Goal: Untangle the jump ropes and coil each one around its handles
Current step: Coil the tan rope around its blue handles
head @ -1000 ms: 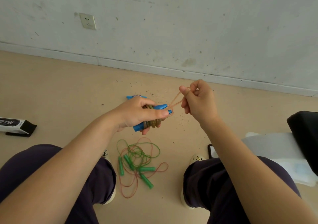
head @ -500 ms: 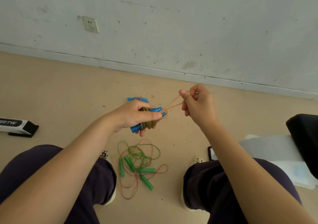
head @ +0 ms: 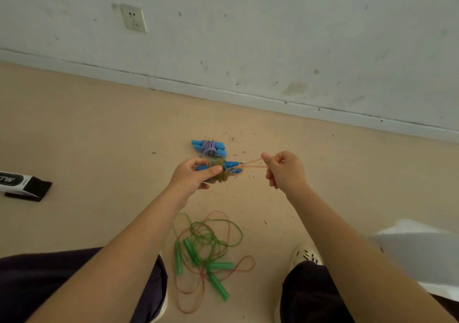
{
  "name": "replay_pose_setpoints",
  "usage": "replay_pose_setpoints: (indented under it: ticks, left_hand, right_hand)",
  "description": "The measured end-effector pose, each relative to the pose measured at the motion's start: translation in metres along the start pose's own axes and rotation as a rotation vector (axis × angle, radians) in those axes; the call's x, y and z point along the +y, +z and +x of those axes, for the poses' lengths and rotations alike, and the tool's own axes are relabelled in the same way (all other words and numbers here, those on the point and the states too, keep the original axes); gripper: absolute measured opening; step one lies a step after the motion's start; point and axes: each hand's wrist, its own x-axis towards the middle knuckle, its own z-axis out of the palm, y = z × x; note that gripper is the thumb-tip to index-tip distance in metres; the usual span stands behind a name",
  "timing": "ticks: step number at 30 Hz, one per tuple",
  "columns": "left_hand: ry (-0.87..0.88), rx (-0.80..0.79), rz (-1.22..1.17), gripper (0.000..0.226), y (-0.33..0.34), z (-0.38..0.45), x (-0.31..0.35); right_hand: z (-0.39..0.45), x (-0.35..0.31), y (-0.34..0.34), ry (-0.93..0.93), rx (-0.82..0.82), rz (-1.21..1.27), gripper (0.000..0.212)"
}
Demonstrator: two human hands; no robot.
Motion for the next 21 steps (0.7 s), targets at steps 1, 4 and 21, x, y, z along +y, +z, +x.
replay_pose_setpoints:
  ticks: [1,4,21]
  left_hand:
    - [-0.041,0.038,0.032,0.04,0.0,0.014,-0.018]
    - [-0.155,0.094,0.191,0.038,0.004,0.055,-0.073]
    - [-0.378,0.172,0.634,0.088,-0.014,0.089,-0.221]
  right_hand:
    - [0.012,0.021,0.012,0.046,-0.028,0.001,0.033]
    - [0.042,0.078,0.051,0.19,-0.105,0.047,0.031]
    - [0.035,0.208,0.126,0.49,-0.44,-0.273,0.078]
